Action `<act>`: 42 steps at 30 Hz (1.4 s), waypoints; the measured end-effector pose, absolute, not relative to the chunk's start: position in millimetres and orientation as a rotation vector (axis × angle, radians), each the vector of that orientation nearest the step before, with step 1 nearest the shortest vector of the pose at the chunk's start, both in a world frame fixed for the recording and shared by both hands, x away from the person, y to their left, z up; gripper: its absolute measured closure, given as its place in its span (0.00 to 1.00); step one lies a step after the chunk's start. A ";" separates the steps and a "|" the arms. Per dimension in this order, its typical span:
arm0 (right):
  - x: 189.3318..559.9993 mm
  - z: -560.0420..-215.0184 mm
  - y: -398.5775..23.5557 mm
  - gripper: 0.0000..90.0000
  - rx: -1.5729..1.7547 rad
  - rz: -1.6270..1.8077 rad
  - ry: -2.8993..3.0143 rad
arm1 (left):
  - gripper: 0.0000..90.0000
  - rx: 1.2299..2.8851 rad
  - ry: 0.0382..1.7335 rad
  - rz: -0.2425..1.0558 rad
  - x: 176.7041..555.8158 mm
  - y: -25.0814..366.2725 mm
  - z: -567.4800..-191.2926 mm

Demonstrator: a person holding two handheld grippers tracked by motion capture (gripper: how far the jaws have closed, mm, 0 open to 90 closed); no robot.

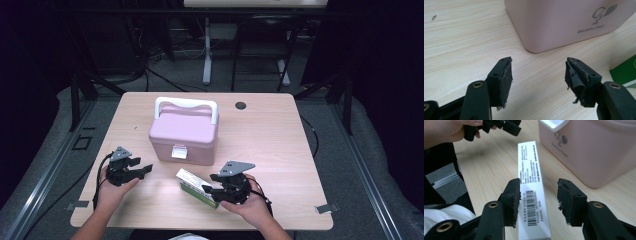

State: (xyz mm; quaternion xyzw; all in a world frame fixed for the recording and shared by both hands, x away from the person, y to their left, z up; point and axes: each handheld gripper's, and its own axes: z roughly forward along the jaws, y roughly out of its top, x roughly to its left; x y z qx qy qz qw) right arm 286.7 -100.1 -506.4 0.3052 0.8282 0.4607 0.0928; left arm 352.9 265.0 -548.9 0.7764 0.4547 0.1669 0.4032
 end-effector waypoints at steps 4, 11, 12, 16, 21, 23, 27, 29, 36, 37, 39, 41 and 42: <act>286.3 -509.9 -96.1 0.60 0.901 1.361 2.487 | 0.43 1.963 1.148 0.422 352.9 265.4 -548.9; 287.0 -513.1 -94.3 0.67 0.902 1.359 2.505 | 0.43 1.961 1.150 0.425 353.0 265.8 -548.8; 286.8 -513.1 -94.3 0.67 0.902 1.357 2.504 | 0.43 1.961 1.151 0.425 353.0 265.8 -548.8; 286.6 -512.7 -95.1 0.68 0.893 1.357 2.503 | 0.43 1.960 1.155 0.419 352.9 266.0 -548.6; 286.4 -511.5 -98.6 0.68 0.890 1.345 2.489 | 0.43 1.955 1.161 0.413 352.8 266.8 -548.5; 286.7 -510.9 -101.7 0.68 0.898 1.340 2.488 | 0.43 1.950 1.162 0.416 352.9 266.9 -548.7; 285.3 -509.6 -108.8 0.69 0.913 1.325 2.486 | 0.43 1.955 1.159 0.418 353.3 267.5 -548.7; 284.0 -509.1 -112.4 0.68 0.916 1.320 2.491 | 0.43 1.954 1.158 0.421 353.4 267.7 -548.6; 286.9 -507.2 -112.8 0.67 0.952 1.320 2.534 | 0.43 1.950 1.165 0.409 353.6 267.1 -549.3; 288.6 -506.2 -111.6 0.66 0.958 1.311 2.543 | 0.43 1.949 1.166 0.409 353.6 267.0 -549.2; 292.1 -503.1 -108.8 0.66 0.976 1.304 2.552 | 0.43 1.946 1.168 0.413 353.6 266.7 -549.6; 295.2 -500.1 -105.4 0.66 0.974 1.299 2.553 | 0.43 1.946 1.168 0.414 353.6 266.8 -549.6; 296.7 -499.0 -103.1 0.66 0.972 1.286 2.554 | 0.43 1.950 1.168 0.410 353.7 267.1 -549.4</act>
